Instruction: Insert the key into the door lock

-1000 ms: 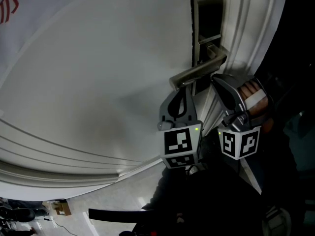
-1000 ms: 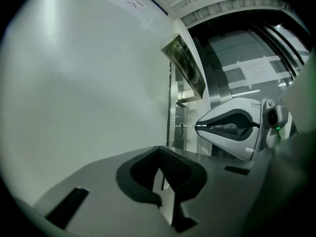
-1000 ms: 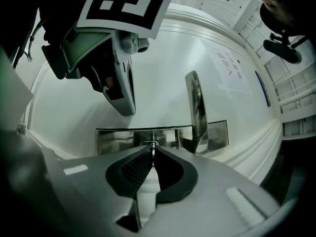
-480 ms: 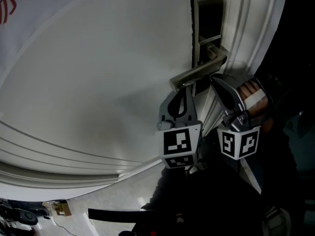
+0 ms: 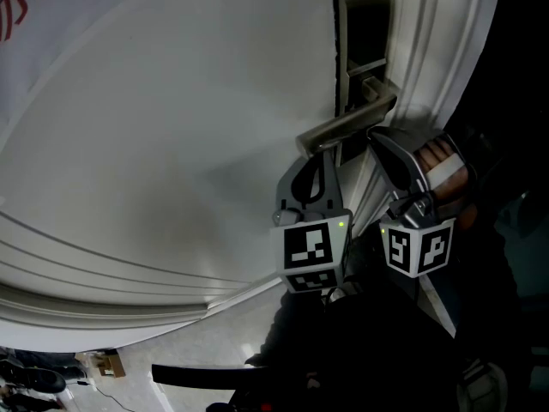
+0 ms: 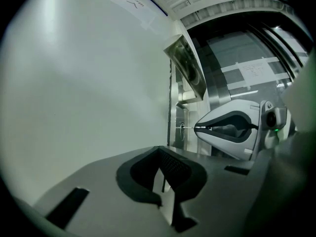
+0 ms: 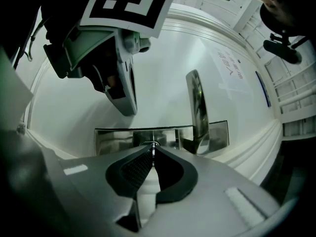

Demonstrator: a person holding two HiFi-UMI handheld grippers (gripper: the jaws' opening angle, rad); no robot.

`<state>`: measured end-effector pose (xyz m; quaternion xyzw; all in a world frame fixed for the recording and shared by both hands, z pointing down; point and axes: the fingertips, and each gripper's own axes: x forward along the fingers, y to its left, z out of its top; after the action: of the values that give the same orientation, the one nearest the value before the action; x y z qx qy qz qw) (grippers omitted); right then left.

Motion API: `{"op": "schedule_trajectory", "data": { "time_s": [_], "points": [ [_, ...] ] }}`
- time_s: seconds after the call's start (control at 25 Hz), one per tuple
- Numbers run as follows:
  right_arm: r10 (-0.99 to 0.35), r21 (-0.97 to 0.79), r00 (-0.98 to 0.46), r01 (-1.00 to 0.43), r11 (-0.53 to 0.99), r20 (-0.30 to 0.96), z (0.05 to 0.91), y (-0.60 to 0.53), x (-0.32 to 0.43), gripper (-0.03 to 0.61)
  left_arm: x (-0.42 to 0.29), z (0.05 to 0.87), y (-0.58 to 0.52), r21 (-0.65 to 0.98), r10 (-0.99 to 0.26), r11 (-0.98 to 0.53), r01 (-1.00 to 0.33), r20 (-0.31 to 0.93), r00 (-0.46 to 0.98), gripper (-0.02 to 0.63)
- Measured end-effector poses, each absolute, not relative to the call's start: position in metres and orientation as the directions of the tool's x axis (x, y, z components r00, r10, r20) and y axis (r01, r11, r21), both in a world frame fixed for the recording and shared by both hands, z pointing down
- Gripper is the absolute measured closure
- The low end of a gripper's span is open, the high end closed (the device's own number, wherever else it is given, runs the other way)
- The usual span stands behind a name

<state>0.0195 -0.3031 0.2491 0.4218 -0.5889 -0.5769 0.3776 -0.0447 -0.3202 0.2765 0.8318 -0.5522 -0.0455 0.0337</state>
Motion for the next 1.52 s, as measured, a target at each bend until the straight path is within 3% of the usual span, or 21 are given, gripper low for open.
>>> {"op": "schedule_trajectory", "data": {
  "time_s": [1.52],
  "points": [
    [-0.933,0.999,-0.358,-0.050,-0.016,-0.033,0.2489,-0.3034,0.0190,0.565,-0.0431,0.2750,-0.3209,0.127,-0.915,-0.403,-0.906,-0.044,0.401,0.612]
  ]
}}
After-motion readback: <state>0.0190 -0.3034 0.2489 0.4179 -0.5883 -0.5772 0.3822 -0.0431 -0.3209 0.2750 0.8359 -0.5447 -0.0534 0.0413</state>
